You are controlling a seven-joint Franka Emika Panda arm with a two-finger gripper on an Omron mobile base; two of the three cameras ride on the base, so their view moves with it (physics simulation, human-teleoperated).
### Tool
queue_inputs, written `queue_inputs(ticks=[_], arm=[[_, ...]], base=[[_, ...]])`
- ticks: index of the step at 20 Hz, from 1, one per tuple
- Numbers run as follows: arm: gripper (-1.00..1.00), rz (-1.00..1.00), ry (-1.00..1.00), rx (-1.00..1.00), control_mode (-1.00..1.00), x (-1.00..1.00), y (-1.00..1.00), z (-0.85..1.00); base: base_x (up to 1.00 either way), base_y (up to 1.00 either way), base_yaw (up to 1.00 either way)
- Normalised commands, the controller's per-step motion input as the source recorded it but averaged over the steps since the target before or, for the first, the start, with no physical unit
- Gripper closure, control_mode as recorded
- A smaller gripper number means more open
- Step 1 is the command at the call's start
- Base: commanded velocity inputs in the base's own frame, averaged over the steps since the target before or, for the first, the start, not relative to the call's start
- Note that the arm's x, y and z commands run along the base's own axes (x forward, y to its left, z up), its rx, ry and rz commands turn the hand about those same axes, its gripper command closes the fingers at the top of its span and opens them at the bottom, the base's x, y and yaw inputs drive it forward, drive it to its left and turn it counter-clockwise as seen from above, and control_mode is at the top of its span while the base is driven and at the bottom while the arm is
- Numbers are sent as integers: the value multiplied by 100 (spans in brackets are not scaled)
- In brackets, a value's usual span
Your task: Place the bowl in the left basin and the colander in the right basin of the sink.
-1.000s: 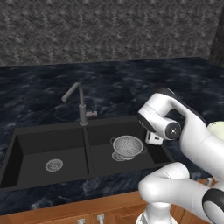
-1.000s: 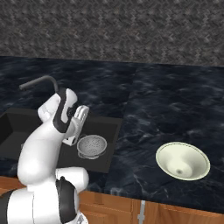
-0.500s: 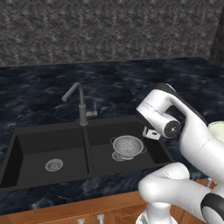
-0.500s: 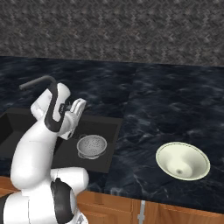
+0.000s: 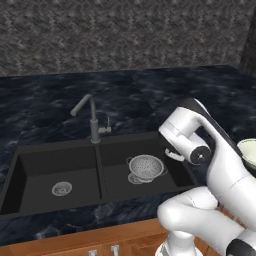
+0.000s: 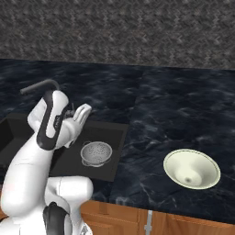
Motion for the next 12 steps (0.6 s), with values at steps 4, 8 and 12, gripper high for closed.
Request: queue_inputs(ticks=[4,8,12], arm=[[-100,-36,25,0,-100,-58,-11,76],[-100,-38,27,0,-100,-47,-6,80],[-100,-36,29,0,-100,-34,-8,89]], base=[[0,0,0],[0,0,0],[0,0,0]])
